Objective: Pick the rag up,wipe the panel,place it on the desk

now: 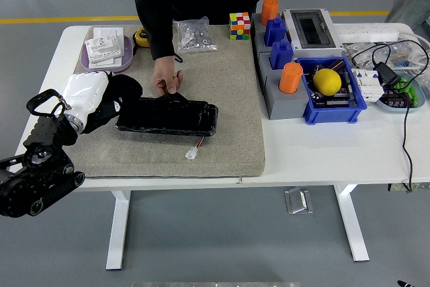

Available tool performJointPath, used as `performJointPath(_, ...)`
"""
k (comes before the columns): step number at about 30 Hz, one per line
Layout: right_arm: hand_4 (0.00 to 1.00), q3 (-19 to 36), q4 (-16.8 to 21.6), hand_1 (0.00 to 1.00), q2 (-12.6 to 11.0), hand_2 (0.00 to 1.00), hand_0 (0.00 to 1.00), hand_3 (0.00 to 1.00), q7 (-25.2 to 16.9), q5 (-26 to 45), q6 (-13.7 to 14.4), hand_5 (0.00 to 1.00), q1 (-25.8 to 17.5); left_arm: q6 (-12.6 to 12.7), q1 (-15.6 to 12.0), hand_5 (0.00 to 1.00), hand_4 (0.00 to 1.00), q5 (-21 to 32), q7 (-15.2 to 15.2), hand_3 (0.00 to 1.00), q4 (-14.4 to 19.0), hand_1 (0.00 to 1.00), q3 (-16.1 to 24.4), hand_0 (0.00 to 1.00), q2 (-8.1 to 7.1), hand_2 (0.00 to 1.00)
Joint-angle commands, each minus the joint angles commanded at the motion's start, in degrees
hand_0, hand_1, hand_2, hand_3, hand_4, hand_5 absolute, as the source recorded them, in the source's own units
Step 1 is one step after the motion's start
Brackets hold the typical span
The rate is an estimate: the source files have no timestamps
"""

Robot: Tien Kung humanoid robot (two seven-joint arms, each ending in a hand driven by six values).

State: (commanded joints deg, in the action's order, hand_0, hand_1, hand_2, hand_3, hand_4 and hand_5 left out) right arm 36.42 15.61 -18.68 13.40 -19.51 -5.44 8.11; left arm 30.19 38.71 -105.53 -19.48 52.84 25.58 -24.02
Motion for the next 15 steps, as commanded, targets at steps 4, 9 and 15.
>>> performJointPath(4,0.998,0.28,-0.02,0.648,-0.03,0.714,0.778,0.638,0.05,0.01,-0.02,0.565,-0.15,0.0,-0.96,0.108,0.478,-0.36,0.02,0.639,-0.12,0.1,1.45,0.216,-0.92,0.672)
performJointPath(9,0.998,0.29,0.03,0.648,0.09,0.714,0.778,0.638,0.07,-0.08,0.01,0.565,-0.09,0.25,-1.69,0.108,0.478,-0.45,0.38,0.639,-0.1,0.1,2.83,0.216,-1.6,0.672)
performJointPath(15,0.998,0.49,0.09,0.647,0.18,0.714,0.778,0.637,0.09,-0.14,0.08,0.567,-0.02,1.28,-2.67,0.107,0.478,0.61,2.12,0.642,-0.78,0.11,5.53,0.215,-1.66,0.674)
